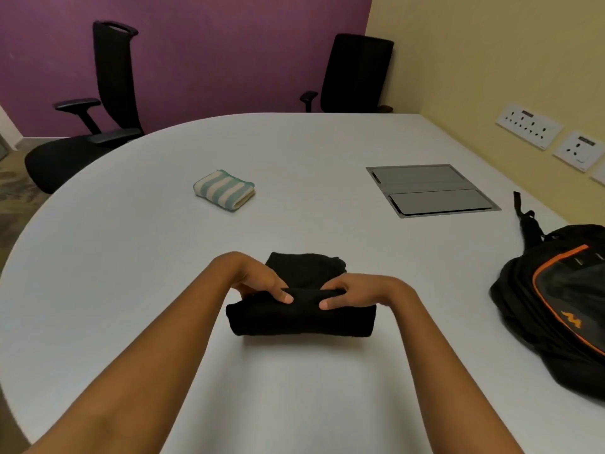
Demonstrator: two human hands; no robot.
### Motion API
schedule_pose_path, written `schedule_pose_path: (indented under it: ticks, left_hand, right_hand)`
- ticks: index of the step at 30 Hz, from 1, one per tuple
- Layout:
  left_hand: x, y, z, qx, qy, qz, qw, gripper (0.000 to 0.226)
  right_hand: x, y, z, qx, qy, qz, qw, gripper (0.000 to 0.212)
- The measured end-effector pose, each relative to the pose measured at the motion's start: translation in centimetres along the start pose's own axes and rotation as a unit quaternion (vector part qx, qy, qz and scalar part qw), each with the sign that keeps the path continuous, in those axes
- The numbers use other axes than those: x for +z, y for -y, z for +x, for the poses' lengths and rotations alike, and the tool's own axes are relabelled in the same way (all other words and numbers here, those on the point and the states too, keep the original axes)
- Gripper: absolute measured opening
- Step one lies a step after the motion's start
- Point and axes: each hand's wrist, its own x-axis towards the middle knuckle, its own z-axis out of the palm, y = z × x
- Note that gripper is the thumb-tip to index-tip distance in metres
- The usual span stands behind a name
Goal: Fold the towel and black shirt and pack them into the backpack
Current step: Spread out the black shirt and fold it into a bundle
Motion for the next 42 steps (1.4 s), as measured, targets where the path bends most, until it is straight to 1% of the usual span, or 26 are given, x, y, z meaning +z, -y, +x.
schedule_pose_path:
  ticks: [2,5,8,11,15,19,21,24,26,28,30,32,34,36,37,38,40,41,42]
  left_hand:
    - [-1.1,-0.3,-0.2,0.023,0.0,-0.017,1.0,0.039]
    - [-2.8,-0.7,0.2,0.046,-0.05,-0.021,0.997,0.044]
    - [-4.6,-0.9,1.0,0.063,-0.102,0.0,0.993,0.041]
    - [-6.3,-0.9,2.4,0.07,-0.145,0.019,0.987,0.035]
    - [-8.2,0.0,5.6,0.058,-0.19,0.022,0.98,0.027]
    - [-9.1,1.3,9.0,0.032,-0.246,0.029,0.968,0.031]
    - [-9.2,2.1,10.6,0.01,-0.265,0.045,0.963,0.032]
    - [-8.9,3.1,12.4,-0.029,-0.289,0.074,0.954,0.033]
    - [-8.2,3.2,13.0,-0.037,-0.345,0.097,0.933,0.031]
    - [-7.3,2.9,13.3,-0.034,-0.432,0.101,0.896,0.027]
    - [-6.2,2.4,13.2,-0.019,-0.508,0.08,0.857,0.028]
    - [-4.5,1.5,13.1,0.001,-0.561,0.066,0.825,0.032]
    - [-2.5,0.7,13.0,0.022,-0.601,0.061,0.796,0.035]
    - [-0.3,-0.1,13.0,0.03,-0.623,0.065,0.779,0.037]
    - [0.7,-0.2,13.2,0.024,-0.622,0.07,0.779,0.04]
    - [1.6,-0.3,13.4,0.01,-0.612,0.077,0.787,0.045]
    - [2.8,0.2,14.1,-0.014,-0.589,0.089,0.803,0.063]
    - [3.2,0.6,14.5,-0.02,-0.584,0.094,0.806,0.07]
    - [3.4,1.1,14.8,-0.024,-0.583,0.098,0.806,0.072]
  right_hand:
    - [-1.5,0.1,-0.7,0.002,-0.022,0.017,1.0,0.026]
    - [-3.4,-0.1,-0.3,0.009,-0.077,0.033,0.996,0.032]
    - [-5.0,-0.2,1.5,0.01,-0.136,-0.018,0.991,0.033]
    - [-6.3,-0.4,4.0,0.032,-0.154,-0.075,0.985,0.034]
    - [-7.3,-1.3,8.2,0.074,-0.146,-0.163,0.973,0.035]
    - [-6.7,-3.0,12.5,0.086,-0.161,-0.223,0.958,0.033]
    - [-5.9,-3.8,14.2,0.075,-0.193,-0.254,0.945,0.031]
    - [-4.4,-4.9,15.8,0.041,-0.276,-0.272,0.921,0.029]
    - [-3.7,-5.6,16.3,0.019,-0.337,-0.252,0.907,0.025]
    - [-3.3,-6.0,16.4,0.004,-0.403,-0.221,0.888,0.021]
    - [-3.1,-5.9,16.0,-0.005,-0.463,-0.188,0.866,0.019]
    - [-2.6,-5.4,15.2,-0.02,-0.495,-0.173,0.851,0.018]
    - [-1.7,-4.7,14.4,-0.04,-0.504,-0.171,0.846,0.02]
    - [-0.1,-4.2,13.6,-0.057,-0.505,-0.171,0.844,0.023]
    - [0.9,-4.2,13.4,-0.057,-0.498,-0.185,0.845,0.026]
    - [1.9,-4.3,13.4,-0.05,-0.488,-0.205,0.847,0.033]
    - [3.3,-4.7,13.5,-0.02,-0.445,-0.223,0.867,0.054]
    - [3.7,-5.0,13.6,-0.003,-0.422,-0.228,0.878,0.061]
    - [4.0,-5.3,13.9,0.009,-0.405,-0.235,0.884,0.065]
